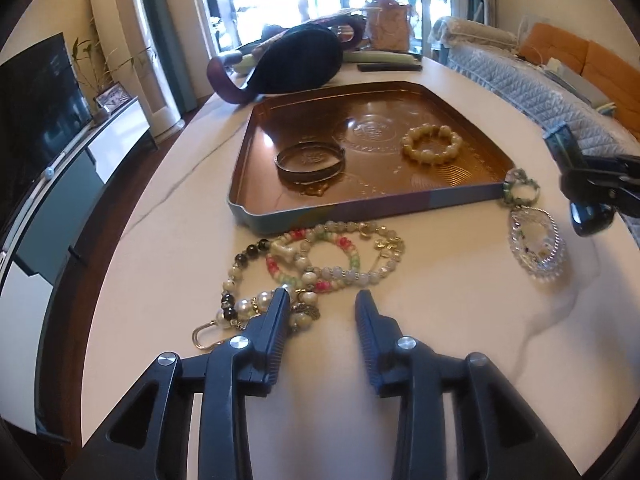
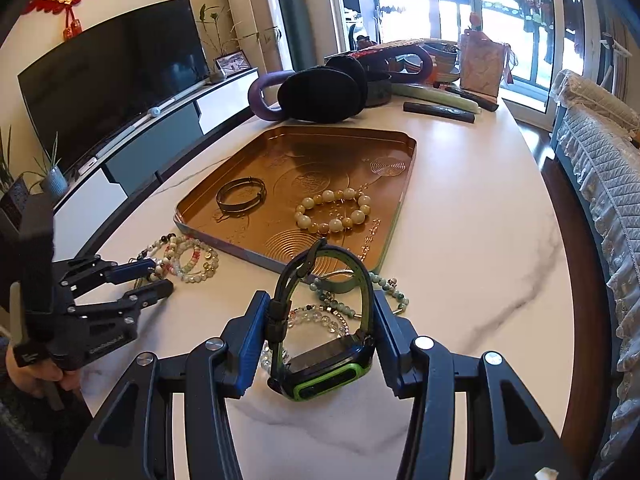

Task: Organize jewelry
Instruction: 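Lift the pearl bead bracelets with the left tool, holding the watch in the right tool, then carry the watch with the right tool while the left tool carries the bracelets over the tray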

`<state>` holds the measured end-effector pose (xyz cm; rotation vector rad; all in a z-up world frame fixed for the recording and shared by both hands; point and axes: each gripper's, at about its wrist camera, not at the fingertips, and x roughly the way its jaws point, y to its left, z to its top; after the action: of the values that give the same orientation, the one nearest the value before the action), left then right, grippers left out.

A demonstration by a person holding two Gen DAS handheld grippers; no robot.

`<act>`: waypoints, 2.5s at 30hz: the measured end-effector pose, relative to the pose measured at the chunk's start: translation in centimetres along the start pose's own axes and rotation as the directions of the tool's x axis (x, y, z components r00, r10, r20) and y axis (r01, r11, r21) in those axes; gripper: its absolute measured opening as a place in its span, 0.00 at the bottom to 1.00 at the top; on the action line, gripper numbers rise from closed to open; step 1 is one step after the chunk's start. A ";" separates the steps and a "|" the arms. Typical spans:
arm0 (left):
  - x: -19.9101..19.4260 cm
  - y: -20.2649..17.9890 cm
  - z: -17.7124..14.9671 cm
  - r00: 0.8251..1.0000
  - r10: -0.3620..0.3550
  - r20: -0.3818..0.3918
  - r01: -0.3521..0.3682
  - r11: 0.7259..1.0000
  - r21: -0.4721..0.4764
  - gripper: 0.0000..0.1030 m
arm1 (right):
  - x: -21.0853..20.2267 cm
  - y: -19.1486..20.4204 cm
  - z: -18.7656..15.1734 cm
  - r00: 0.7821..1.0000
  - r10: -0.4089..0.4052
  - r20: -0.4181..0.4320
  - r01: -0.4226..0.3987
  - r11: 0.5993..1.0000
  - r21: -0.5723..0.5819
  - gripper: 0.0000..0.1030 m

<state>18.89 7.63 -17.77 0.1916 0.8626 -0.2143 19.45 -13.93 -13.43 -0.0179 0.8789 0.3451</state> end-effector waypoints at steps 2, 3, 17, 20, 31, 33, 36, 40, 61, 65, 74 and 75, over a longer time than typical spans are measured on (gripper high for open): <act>0.3 0.5 0.2 0.999 -0.042 -0.011 0.042 0.999 -0.031 0.21 | 0.0 0.0 0.0 1.000 0.003 -0.002 -0.003 1.000 0.001 0.45; 0.4 0.8 0.3 0.998 -0.055 -0.018 0.054 0.998 -0.043 0.08 | 0.0 0.0 0.0 1.000 0.003 -0.001 -0.003 1.000 0.001 0.45; -5.1 2.7 2.5 0.985 -0.114 0.128 0.134 0.978 -0.161 0.08 | -0.9 0.2 0.4 0.999 0.006 0.037 -0.006 1.000 -0.006 0.45; -6.4 2.6 3.5 0.975 -0.136 0.175 0.166 0.971 -0.170 0.08 | -1.3 0.4 0.5 0.999 0.008 0.052 -0.007 1.000 -0.016 0.45; -9.5 -0.4 6.6 0.950 -0.175 0.259 0.226 0.957 -0.184 0.08 | -3.4 0.9 1.2 0.993 0.038 0.110 -0.037 0.999 -0.014 0.44; -10.0 -1.1 7.1 0.948 -0.173 0.269 0.225 0.958 -0.178 0.08 | -4.1 1.1 1.2 0.992 0.018 0.124 -0.016 1.000 -0.016 0.44; -11.5 -2.1 7.7 0.936 -0.174 0.306 0.228 0.962 -0.149 0.08 | -5.6 1.4 1.6 0.988 -0.005 0.154 0.007 1.000 -0.016 0.44; -13.4 -3.0 8.9 0.914 -0.190 0.358 0.246 0.962 -0.117 0.08 | -7.9 2.3 2.5 0.975 -0.058 0.213 0.067 0.997 -0.037 0.44; -4.3 3.6 14.9 0.900 -0.321 0.294 0.387 0.899 -0.205 0.08 | -5.3 4.2 11.5 0.960 0.000 0.280 0.030 0.994 -0.101 0.44; -0.6 4.2 14.5 0.920 -0.321 0.224 0.371 0.898 -0.236 0.08 | -1.9 2.6 11.6 0.972 -0.012 0.233 0.030 0.997 -0.073 0.44; 6.6 7.0 14.4 0.931 -0.333 0.150 0.365 0.865 -0.344 0.08 | 7.6 -1.2 10.5 0.998 -0.023 0.060 0.023 1.000 -0.003 0.44; 7.4 7.2 14.3 0.930 -0.337 0.144 0.367 0.858 -0.359 0.08 | 8.5 -1.6 10.3 0.999 -0.026 0.042 0.026 1.000 0.003 0.44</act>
<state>35.87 10.18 -13.76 -0.3431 0.8418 -0.3894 32.65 -11.42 -13.45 -0.0196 0.8363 0.3188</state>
